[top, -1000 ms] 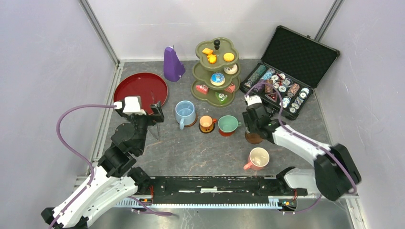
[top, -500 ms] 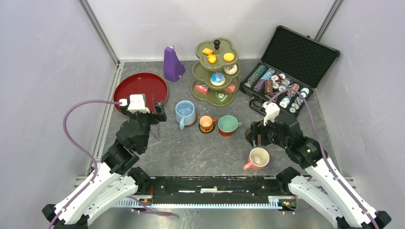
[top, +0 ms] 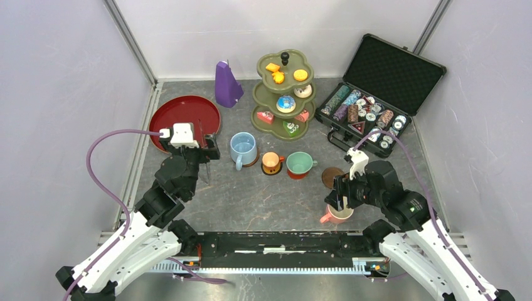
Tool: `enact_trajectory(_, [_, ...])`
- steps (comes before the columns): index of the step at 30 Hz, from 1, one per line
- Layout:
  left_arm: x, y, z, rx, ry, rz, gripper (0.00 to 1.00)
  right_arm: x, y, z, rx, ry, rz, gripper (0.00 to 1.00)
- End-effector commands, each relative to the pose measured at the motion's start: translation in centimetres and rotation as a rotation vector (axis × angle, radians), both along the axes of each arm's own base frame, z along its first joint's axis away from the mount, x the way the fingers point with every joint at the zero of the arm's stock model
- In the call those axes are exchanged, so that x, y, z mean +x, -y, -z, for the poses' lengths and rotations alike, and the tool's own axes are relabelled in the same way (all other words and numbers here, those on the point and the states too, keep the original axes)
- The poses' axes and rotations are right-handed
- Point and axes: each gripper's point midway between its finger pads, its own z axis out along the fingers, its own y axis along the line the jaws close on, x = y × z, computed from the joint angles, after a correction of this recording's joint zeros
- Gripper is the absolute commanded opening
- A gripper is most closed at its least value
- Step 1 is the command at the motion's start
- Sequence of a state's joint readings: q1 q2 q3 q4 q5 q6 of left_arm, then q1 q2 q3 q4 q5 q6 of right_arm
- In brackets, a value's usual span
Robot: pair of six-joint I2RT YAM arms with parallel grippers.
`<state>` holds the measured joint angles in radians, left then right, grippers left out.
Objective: Serve the afternoon tea
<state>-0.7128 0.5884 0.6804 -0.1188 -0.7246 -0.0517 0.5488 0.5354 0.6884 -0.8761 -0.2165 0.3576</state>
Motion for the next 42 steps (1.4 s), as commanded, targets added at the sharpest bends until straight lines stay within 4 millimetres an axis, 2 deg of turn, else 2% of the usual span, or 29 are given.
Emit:
enact_trajectory(1, [0.1,-0.3,-0.9,-0.034,0.032,-0.018,1.0,-1.3,0.1,1.9,-0.039,-0.071,-0.049,0.72])
enact_trajectory(10, [0.2,-0.4,-1.0,-0.032,0.033,-0.023,1.0,-1.4,-0.1,4.5,-0.108,-0.136,-0.045,0.71])
enact_trajectory(13, [0.2,-0.4,-0.9,-0.028,0.031,-0.025,1.0,-1.6,0.2,5.6,-0.211,-0.148,-0.04,0.69])
enact_trajectory(17, [0.2,-0.6,-0.9,-0.025,0.032,-0.033,1.0,-1.5,1.3,6.5,-0.383,-0.114,-0.01,0.63])
enact_trajectory(20, [0.2,-0.6,-1.0,-0.026,0.035,-0.033,1.0,-1.0,2.1,6.4,-0.458,-0.088,0.012,0.44])
enact_trajectory(25, [0.2,-0.6,-1.0,-0.02,0.034,-0.036,1.0,-0.3,1.6,5.3,-0.443,-0.041,0.005,0.12])
enact_trajectory(29, [0.2,-0.7,-1.0,-0.023,0.034,-0.035,1.0,1.3,2.0,2.5,-0.438,0.048,0.066,0.0])
enact_trajectory(33, [0.2,-0.5,-1.1,-0.028,0.036,-0.027,1.0,4.3,1.6,-0.9,-0.433,0.187,0.139,0.0])
enact_trajectory(35, [0.2,-0.6,-1.2,-0.031,0.038,-0.028,1.0,5.8,1.4,-1.8,-0.46,0.235,0.17,0.0])
enact_trajectory(37, [0.2,-0.6,-1.2,-0.033,0.038,-0.027,1.0,7.2,1.1,-1.9,-0.504,0.251,0.17,0.0])
enact_trajectory(42, [-0.1,-0.5,-1.2,-0.045,0.036,-0.013,1.0,10.1,0.8,-0.7,-0.53,0.223,0.151,0.0])
